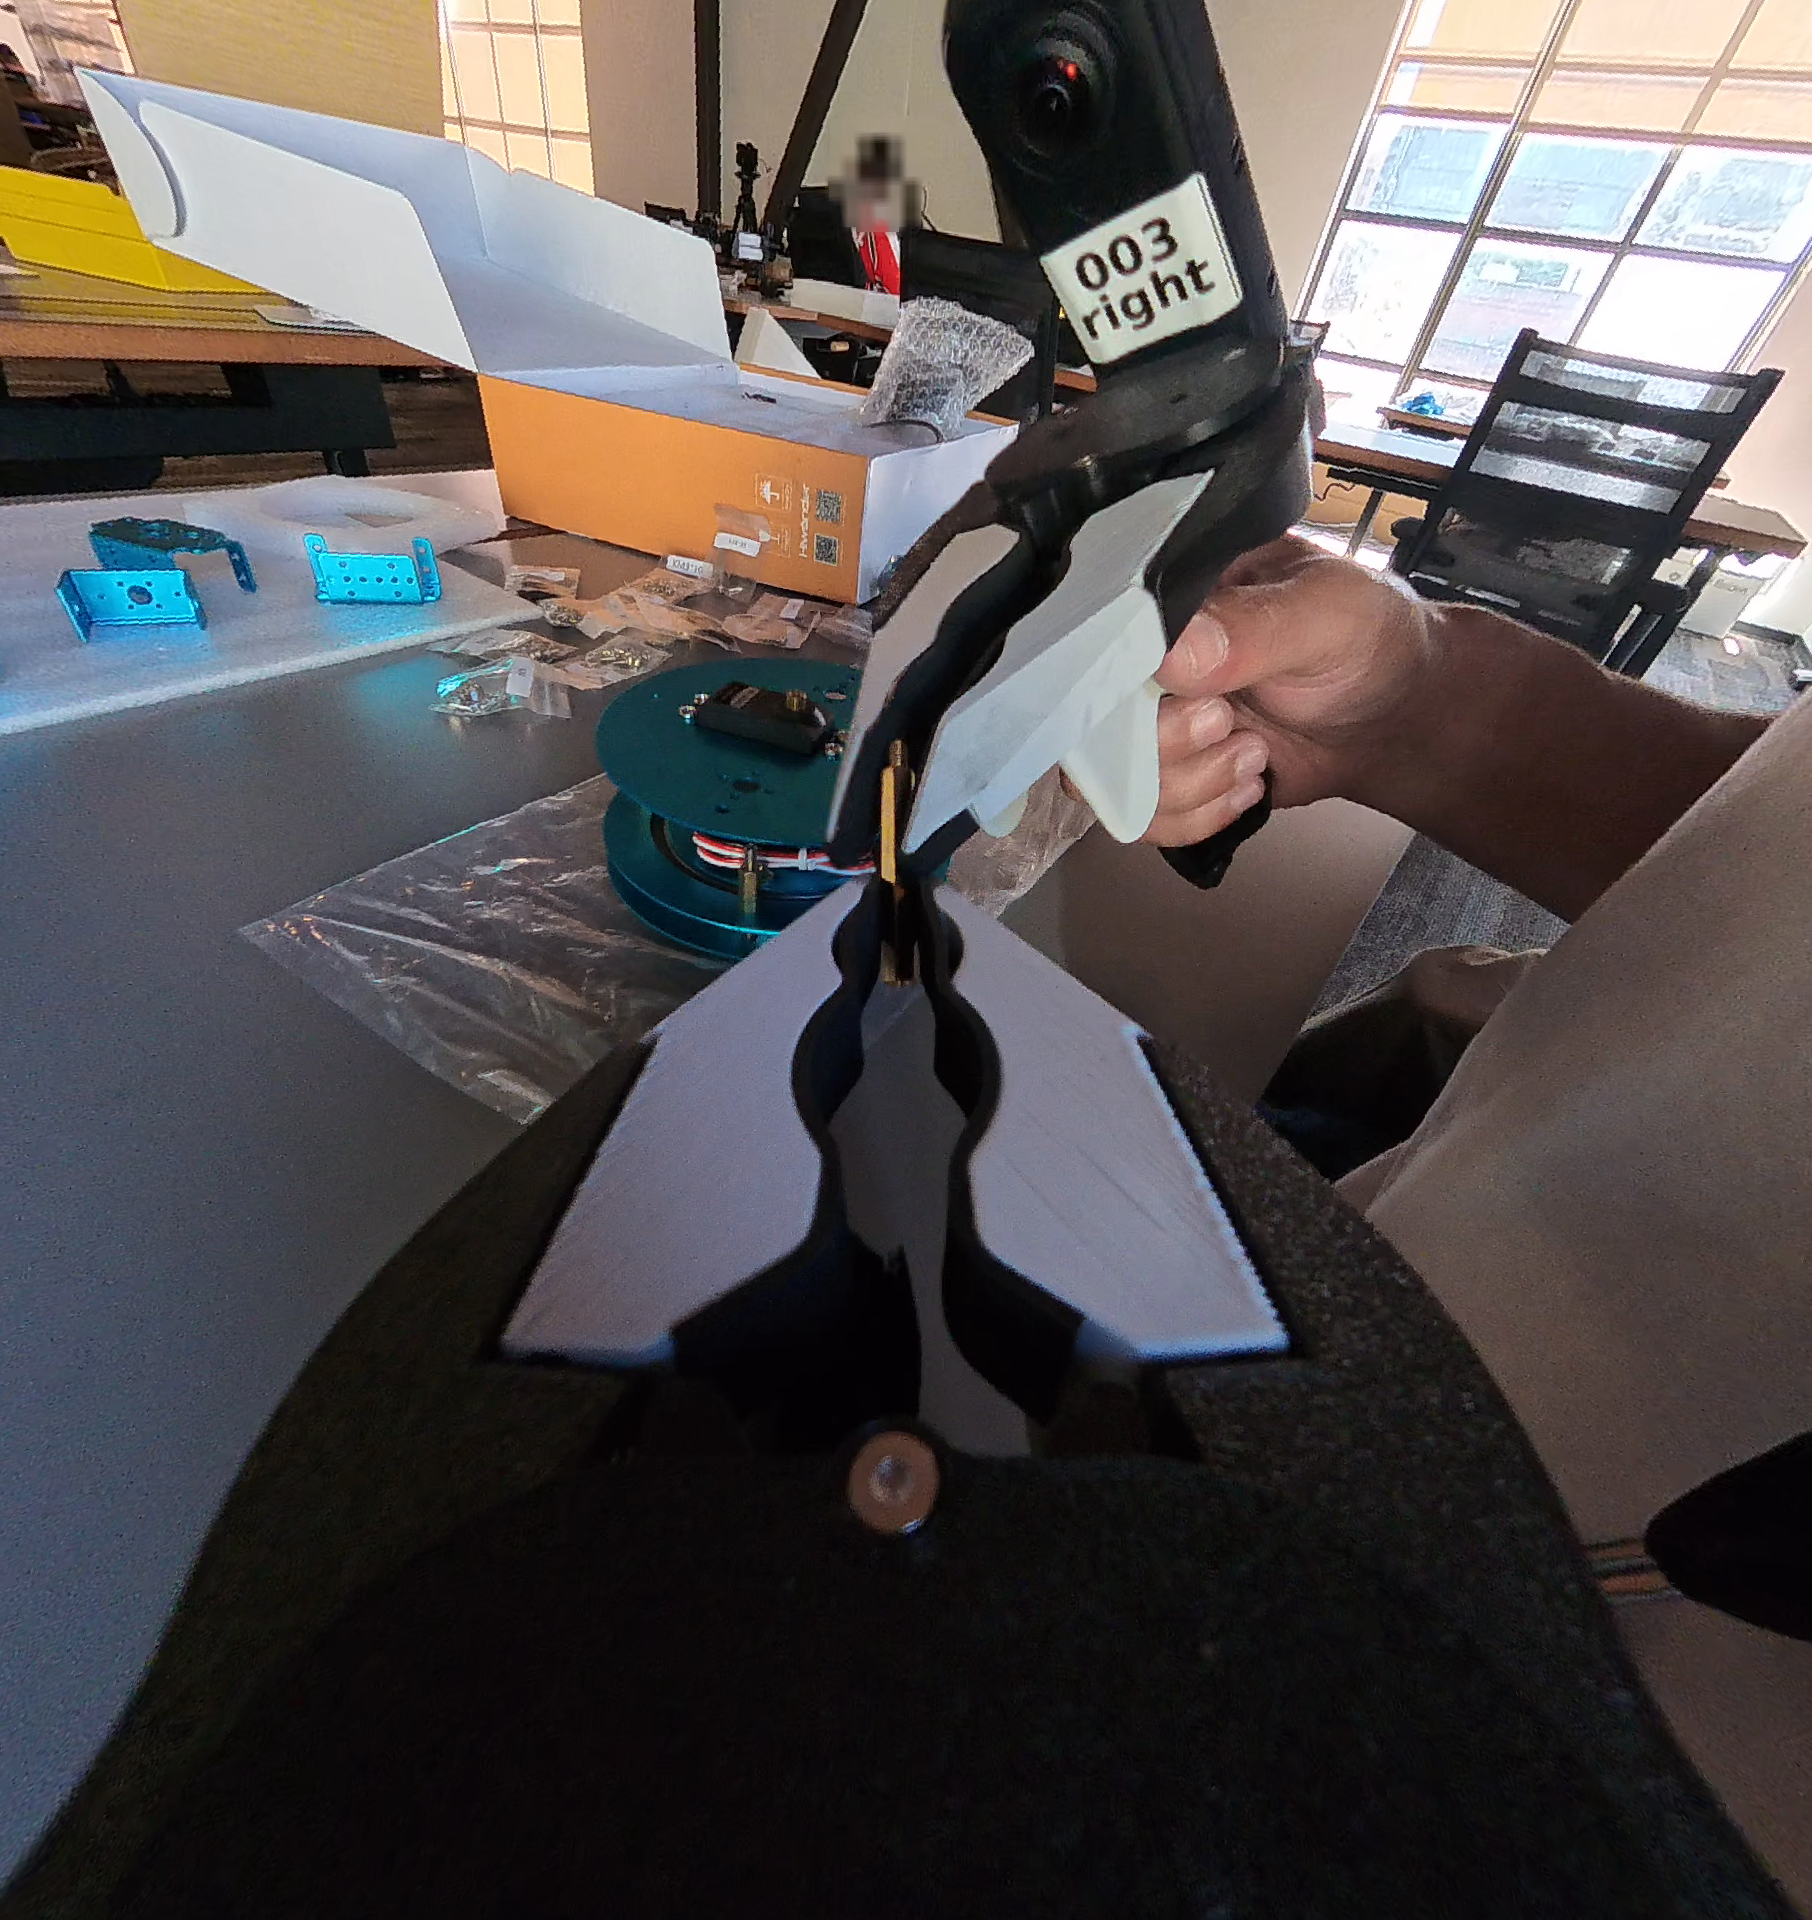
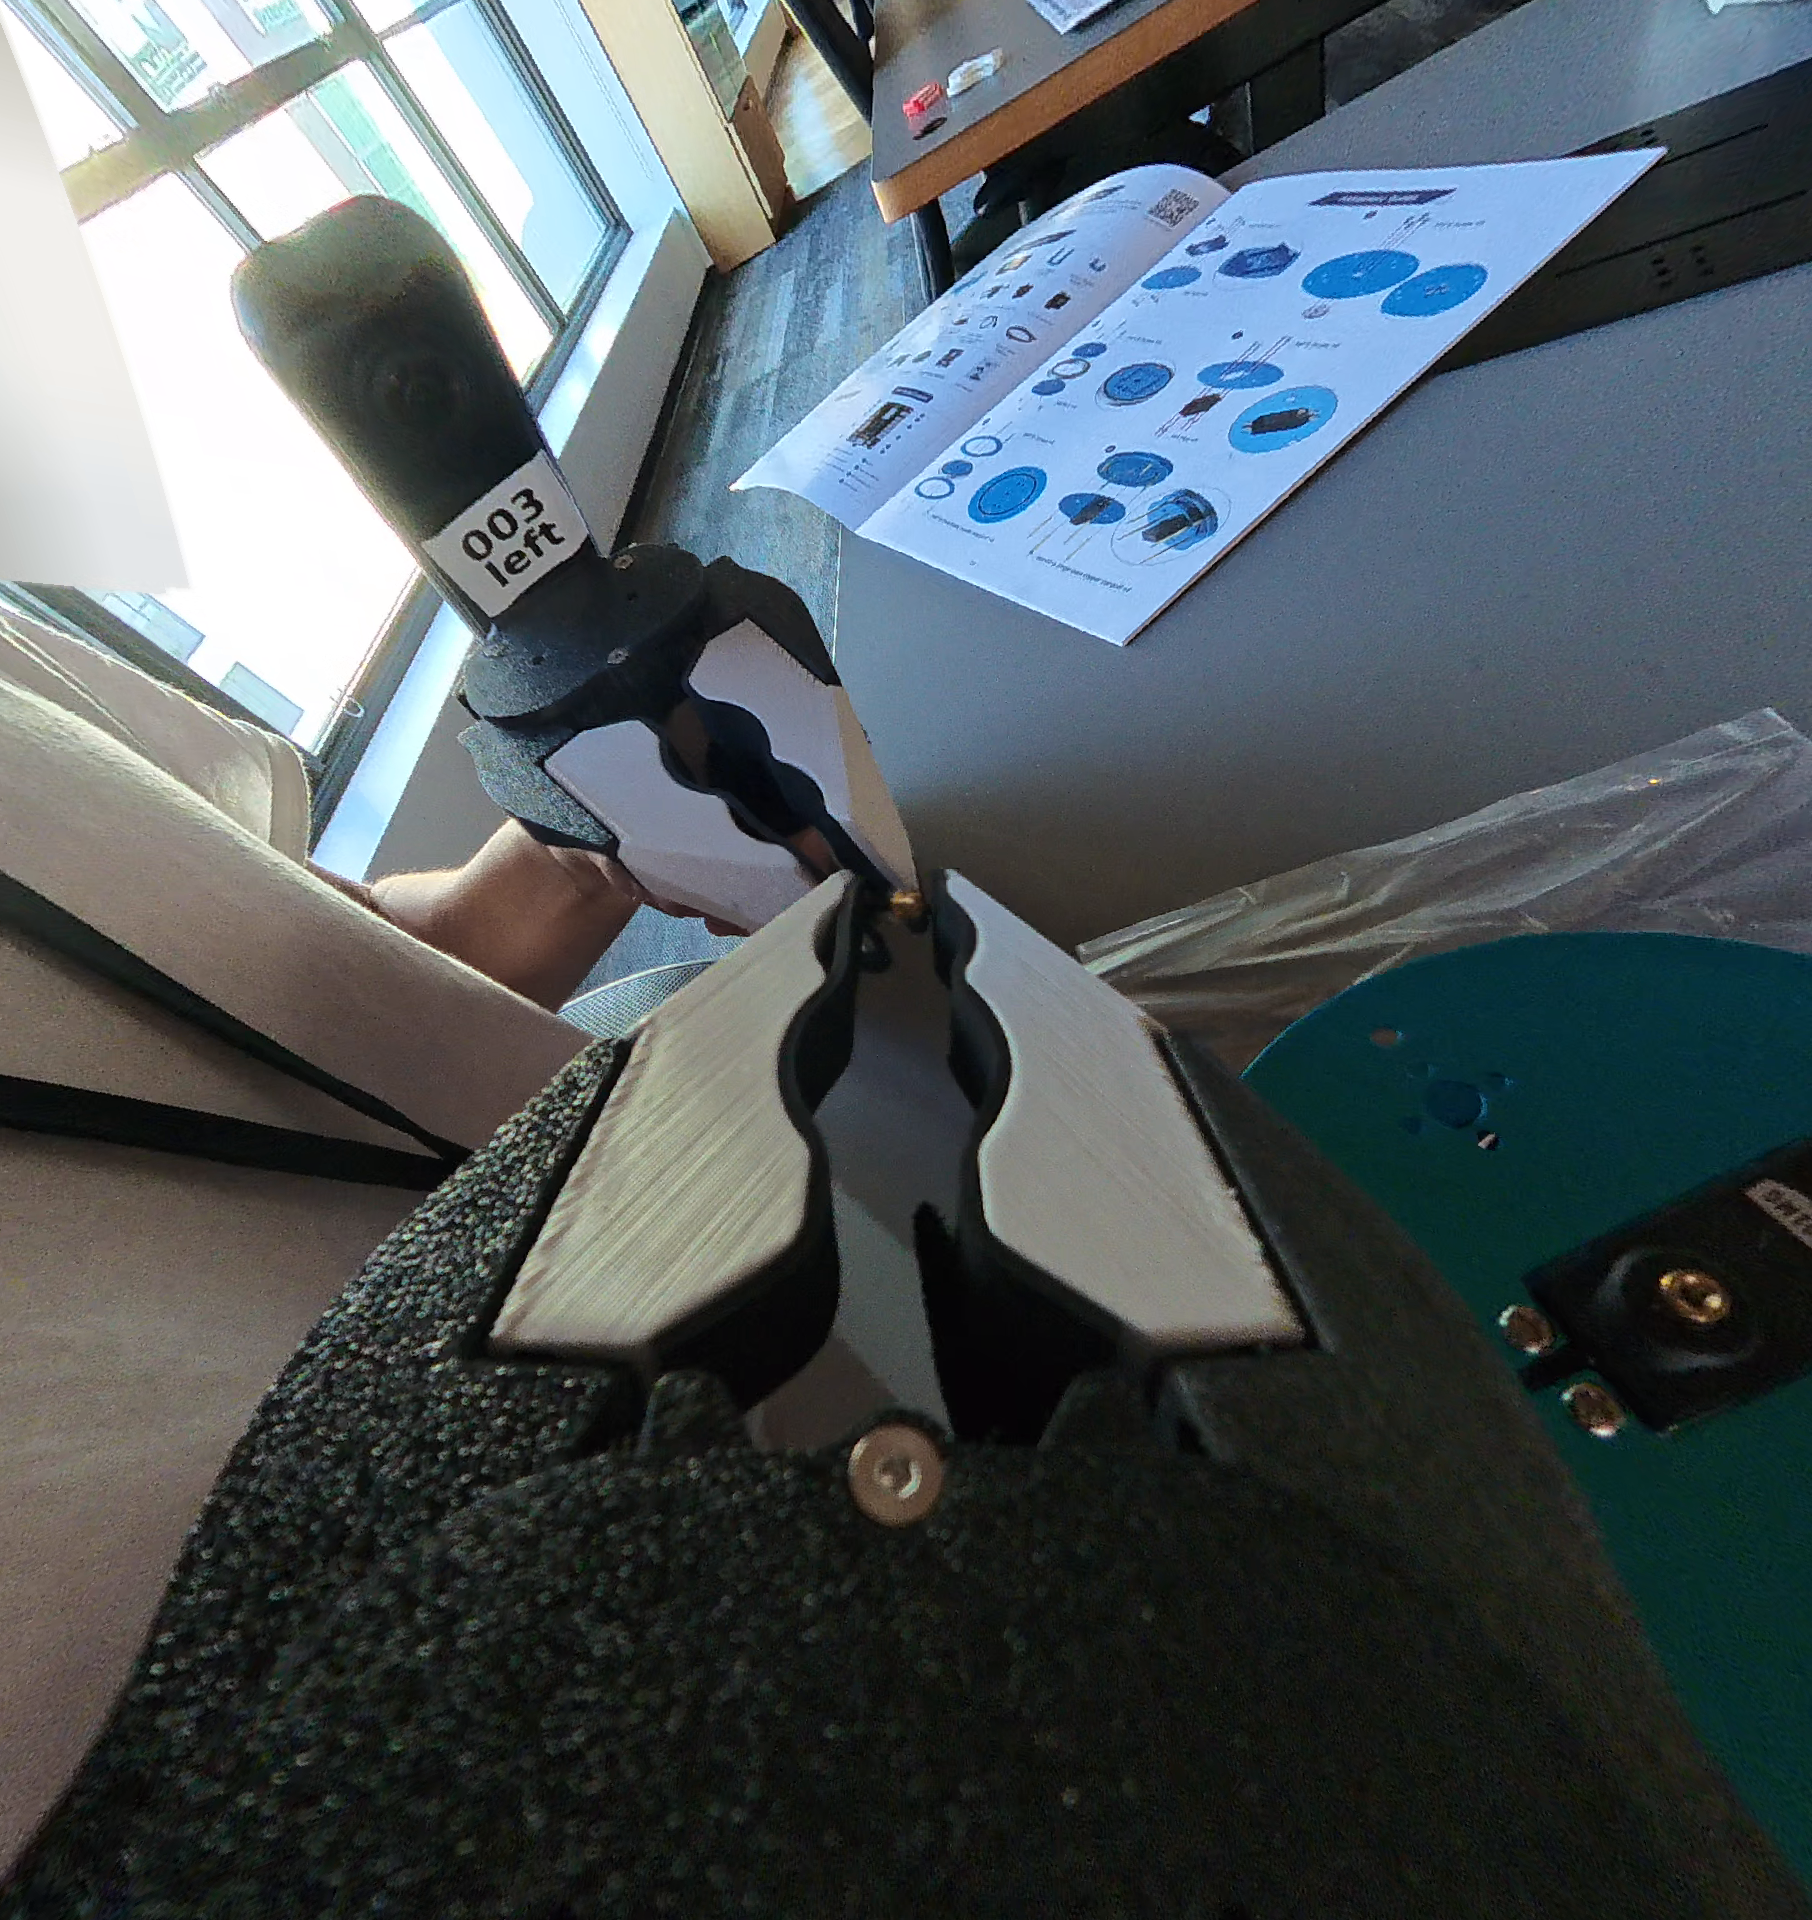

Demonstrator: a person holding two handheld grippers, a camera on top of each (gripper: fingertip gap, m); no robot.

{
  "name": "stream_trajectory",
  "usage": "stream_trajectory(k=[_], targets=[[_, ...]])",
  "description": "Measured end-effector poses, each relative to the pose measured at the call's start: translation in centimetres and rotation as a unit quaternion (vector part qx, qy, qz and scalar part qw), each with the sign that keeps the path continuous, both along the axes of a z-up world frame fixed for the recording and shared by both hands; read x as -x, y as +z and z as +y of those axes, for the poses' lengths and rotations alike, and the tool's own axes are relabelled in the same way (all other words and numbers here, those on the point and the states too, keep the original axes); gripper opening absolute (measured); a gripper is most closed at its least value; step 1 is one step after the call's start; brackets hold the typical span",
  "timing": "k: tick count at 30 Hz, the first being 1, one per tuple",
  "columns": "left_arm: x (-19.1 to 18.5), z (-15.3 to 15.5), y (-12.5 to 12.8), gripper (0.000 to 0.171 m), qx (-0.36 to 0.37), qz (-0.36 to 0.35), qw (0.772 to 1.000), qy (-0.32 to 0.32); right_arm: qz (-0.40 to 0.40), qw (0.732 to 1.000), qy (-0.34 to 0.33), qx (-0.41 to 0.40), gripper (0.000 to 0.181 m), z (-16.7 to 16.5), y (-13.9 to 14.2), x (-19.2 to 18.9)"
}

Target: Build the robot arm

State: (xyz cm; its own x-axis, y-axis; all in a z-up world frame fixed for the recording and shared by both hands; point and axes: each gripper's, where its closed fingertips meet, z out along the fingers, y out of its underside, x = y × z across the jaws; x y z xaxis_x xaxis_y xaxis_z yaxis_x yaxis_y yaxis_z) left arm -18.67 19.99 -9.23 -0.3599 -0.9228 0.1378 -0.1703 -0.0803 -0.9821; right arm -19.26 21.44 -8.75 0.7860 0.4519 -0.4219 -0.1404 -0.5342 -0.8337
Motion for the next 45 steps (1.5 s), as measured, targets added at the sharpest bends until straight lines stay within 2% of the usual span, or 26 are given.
stream_trajectory(k=[4, 6, 13, 16, 24, 28, 37, 41, 45], targets=[[-0.4, -0.3, 0.1, 0.005, 0.006, 0.001, 1.000, -0.001, -0.002, 1.000, -0.001, -0.003, 0.010, -0.3, 0.1, -0.4], [-0.6, -0.4, 0.2, 0.005, 0.010, 0.001, 1.000, -0.001, 0.000, 1.000, -0.006, -0.001, 0.016, -0.4, 0.1, -0.7], [-1.0, -1.0, 0.2, 0.005, 0.023, 0.004, 1.000, -0.002, 0.008, 1.000, 0.001, -0.003, 0.011, -0.9, 0.2, -0.8], [-1.1, -1.2, 0.3, 0.005, 0.027, 0.003, 1.000, -0.003, 0.010, 1.000, -0.001, -0.002, 0.017, -1.1, 0.2, -1.1], [-1.3, -1.5, 0.8, 0.005, 0.036, -0.003, 0.999, -0.005, 0.043, 0.999, 0.001, -0.001, 0.020, -1.7, 0.7, -1.8], [-1.3, -1.5, 0.7, 0.004, 0.021, -0.002, 1.000, -0.008, 0.035, 0.999, 0.034, 0.008, 0.019, -2.5, 0.6, -1.0], [-1.2, -2.2, 0.7, 0.004, -0.034, -0.005, 0.999, -0.036, 0.050, 0.998, 0.044, 0.006, 0.004, -2.6, 0.9, -1.0], [-2.0, -1.8, 0.3, 0.008, -0.025, 0.021, 0.999, -0.029, -0.002, 1.000, 0.019, 0.005, 0.005, -2.6, 0.9, -2.7], [-2.8, -0.2, -1.6, 0.011, -0.016, 0.084, 0.996, -0.015, -0.065, 0.997, -0.047, -0.007, 0.005, -3.1, 2.4, -8.2]])
